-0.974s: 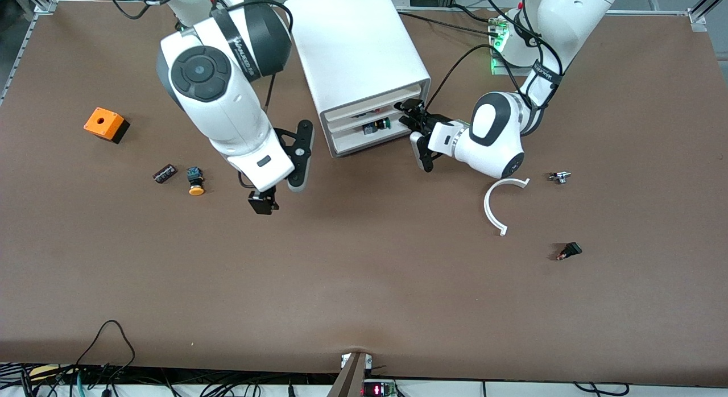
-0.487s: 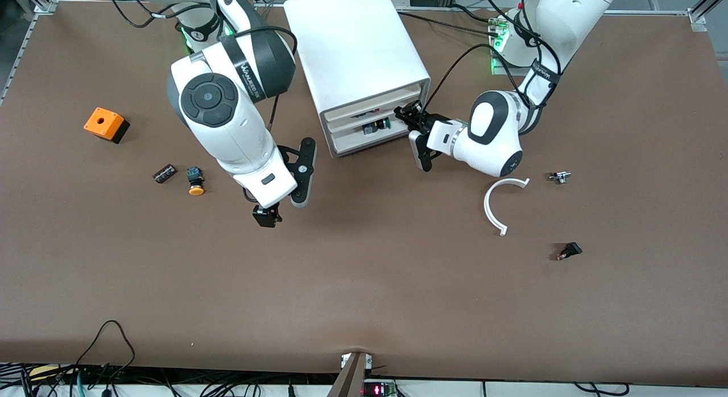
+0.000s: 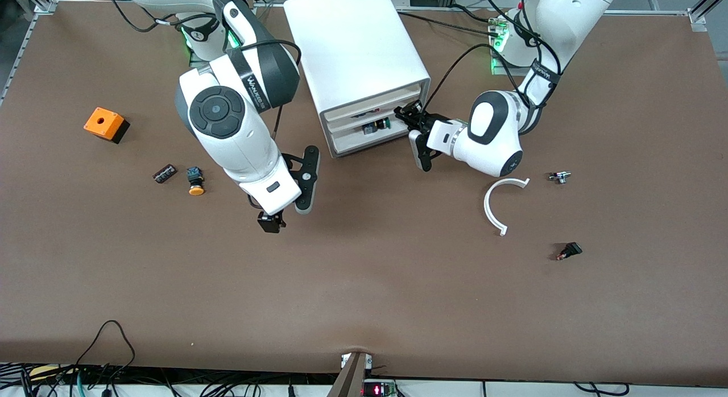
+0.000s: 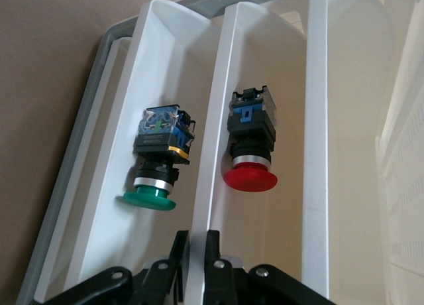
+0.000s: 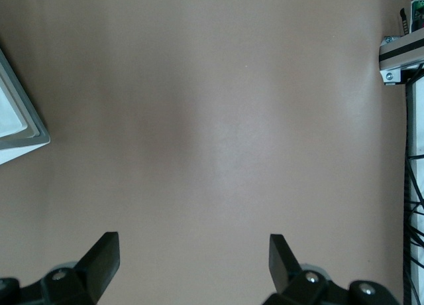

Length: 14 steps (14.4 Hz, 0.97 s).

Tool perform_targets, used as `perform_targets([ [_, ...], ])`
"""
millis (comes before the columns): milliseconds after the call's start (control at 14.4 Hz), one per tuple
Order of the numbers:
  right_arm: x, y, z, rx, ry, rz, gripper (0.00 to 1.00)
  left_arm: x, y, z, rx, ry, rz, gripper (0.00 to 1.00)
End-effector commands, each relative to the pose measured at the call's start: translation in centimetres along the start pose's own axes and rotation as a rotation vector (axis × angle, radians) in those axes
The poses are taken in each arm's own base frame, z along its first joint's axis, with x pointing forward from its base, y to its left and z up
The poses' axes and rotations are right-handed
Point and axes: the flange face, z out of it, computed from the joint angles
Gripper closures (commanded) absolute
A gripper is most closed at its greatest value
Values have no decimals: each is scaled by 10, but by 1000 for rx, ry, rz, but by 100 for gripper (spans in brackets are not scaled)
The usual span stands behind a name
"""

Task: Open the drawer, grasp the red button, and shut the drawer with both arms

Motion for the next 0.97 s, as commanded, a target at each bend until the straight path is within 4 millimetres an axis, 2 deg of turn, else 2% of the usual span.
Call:
perform_targets([
  [0,4,6,-2,-22,18,-40,0,6,10,-6,4,36,-4,100],
  [209,7,4,2,-3,40,-35,0,19,9,-21,21,57,8,100],
  [417,8,4,2,-2,42,-33,0,26,-15,-41,40,76,12,100],
  [557,8,3,-1,-3,43,-33,0,31,-21,-47,65,62,25,100],
  [904,16,-4,-3,7,38,-54,0,35,-44,-93,113,126,9,100],
])
